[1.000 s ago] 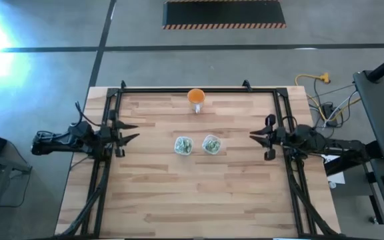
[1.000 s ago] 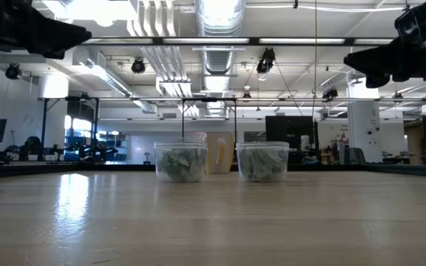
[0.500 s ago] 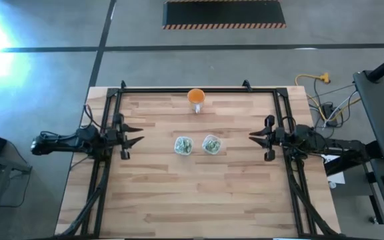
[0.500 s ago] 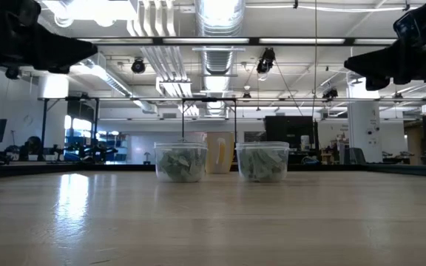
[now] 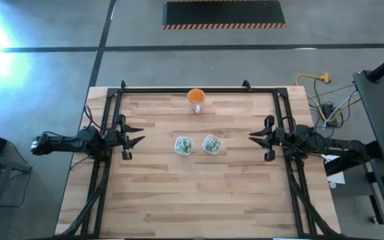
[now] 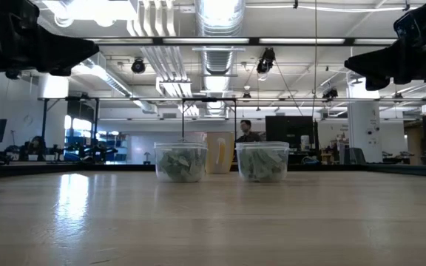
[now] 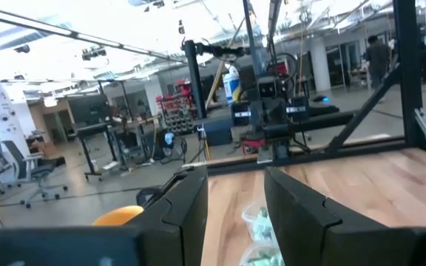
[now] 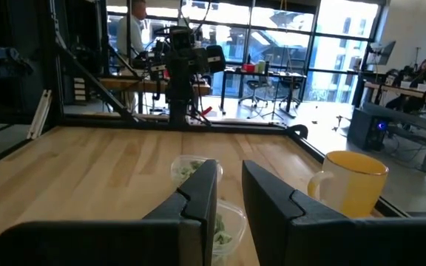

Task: Pick and place Stevia / Truvia into bins
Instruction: Return to Home Position

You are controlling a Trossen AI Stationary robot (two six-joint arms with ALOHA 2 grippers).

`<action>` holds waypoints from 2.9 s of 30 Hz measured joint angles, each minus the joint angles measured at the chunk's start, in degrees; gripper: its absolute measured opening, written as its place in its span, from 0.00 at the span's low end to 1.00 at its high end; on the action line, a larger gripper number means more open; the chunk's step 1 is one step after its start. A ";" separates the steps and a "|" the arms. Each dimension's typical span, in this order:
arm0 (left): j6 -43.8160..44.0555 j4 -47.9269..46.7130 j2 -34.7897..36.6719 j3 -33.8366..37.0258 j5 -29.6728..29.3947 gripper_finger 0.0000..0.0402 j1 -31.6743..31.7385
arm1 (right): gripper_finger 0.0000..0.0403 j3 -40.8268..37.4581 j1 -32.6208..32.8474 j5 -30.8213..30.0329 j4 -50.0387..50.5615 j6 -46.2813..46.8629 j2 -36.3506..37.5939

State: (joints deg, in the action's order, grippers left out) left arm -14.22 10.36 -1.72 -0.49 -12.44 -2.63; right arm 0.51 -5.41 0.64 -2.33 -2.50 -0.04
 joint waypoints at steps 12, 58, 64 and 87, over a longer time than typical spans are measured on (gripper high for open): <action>2.16 -4.07 -0.04 0.04 0.01 0.29 0.00 | 0.14 0.02 0.00 -0.04 2.04 0.66 -0.23; 3.80 -7.70 -1.20 0.22 -0.51 0.29 0.00 | 0.14 0.02 0.02 0.45 1.98 4.42 -5.37; 3.80 -7.72 -1.17 0.22 -0.53 0.29 0.00 | 0.14 0.02 0.02 0.44 1.97 4.44 -5.37; 3.78 -4.97 -1.23 0.22 -0.57 0.29 0.02 | 0.14 0.02 0.02 0.39 1.97 4.44 -5.35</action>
State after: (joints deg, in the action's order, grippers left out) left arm -10.44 5.39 -2.96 -0.27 -13.01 -2.61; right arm 0.54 -5.39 1.04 -0.36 1.93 -5.39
